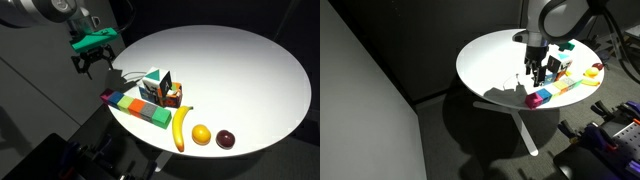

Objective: Move the pink block from the line of blocks to the left side of the table

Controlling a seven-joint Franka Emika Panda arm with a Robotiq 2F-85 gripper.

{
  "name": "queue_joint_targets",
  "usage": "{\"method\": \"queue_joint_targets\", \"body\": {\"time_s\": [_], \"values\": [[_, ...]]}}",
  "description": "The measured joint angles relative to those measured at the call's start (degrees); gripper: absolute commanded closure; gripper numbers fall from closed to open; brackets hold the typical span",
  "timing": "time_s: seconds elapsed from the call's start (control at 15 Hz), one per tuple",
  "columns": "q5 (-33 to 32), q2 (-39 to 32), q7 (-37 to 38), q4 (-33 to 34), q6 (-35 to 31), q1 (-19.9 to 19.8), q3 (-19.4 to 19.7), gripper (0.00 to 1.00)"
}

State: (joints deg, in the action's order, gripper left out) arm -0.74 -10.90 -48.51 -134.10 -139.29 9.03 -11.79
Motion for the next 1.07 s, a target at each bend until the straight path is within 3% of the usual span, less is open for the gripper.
{"method": "queue_joint_targets", "body": {"time_s": [1.07], "values": [[-0.68,-3.38,-13.74,-1.12,-0.45,-0.32,-0.07,0.0]]}}
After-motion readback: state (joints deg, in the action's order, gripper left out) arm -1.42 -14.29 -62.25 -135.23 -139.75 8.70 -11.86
